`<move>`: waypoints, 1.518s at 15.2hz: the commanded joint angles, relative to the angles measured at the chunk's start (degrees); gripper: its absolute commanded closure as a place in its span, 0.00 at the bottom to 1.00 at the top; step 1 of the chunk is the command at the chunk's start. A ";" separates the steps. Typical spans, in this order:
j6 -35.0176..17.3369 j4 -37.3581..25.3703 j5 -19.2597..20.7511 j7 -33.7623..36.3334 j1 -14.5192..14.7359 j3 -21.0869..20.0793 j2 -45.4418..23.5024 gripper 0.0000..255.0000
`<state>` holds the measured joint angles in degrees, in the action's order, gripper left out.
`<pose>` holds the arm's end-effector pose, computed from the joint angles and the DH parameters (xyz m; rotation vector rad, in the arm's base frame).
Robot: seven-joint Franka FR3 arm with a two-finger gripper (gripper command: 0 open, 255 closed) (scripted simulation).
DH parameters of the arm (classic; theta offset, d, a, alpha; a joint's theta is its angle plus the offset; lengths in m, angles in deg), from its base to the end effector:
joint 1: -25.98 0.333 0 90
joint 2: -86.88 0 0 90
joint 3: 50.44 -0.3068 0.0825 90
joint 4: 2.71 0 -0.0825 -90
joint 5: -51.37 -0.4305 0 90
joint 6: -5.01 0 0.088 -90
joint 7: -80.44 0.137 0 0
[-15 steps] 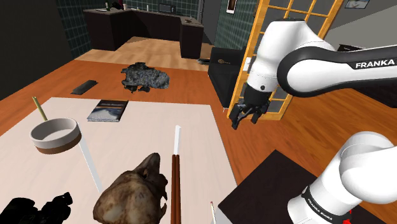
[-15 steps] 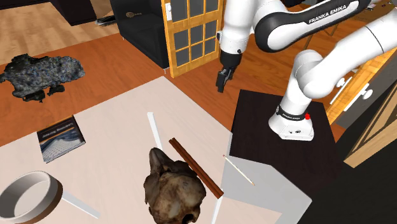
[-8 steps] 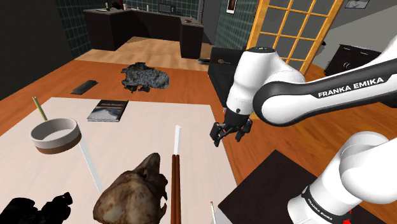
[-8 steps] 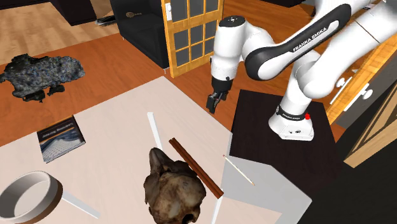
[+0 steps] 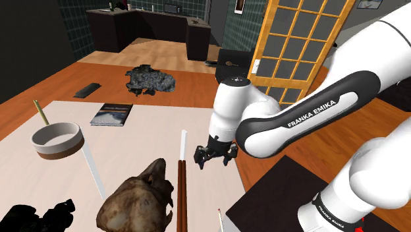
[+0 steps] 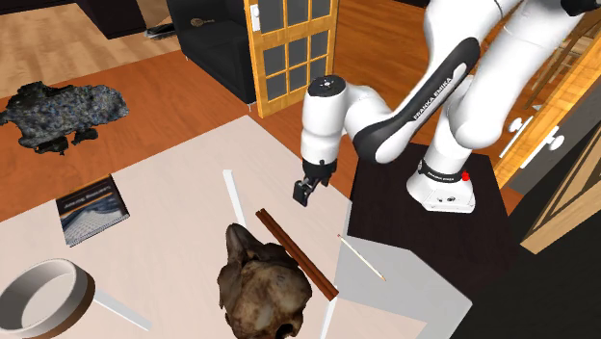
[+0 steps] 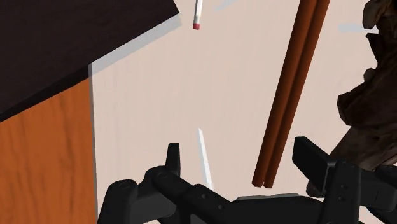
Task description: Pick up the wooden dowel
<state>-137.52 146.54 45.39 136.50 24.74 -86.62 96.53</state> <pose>0.3869 0.2555 0.2281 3.0516 -0.7090 0.0642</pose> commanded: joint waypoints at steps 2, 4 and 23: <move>-4.48 -3.16 8.23 10.81 -1.91 -3.08 -9.09 0.00; -6.33 -5.97 15.71 18.89 -1.62 -3.00 -15.46 0.00; -12.17 -19.25 39.37 43.71 10.39 8.83 -39.21 1.00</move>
<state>-149.37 127.40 84.70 180.18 35.08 -77.87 57.64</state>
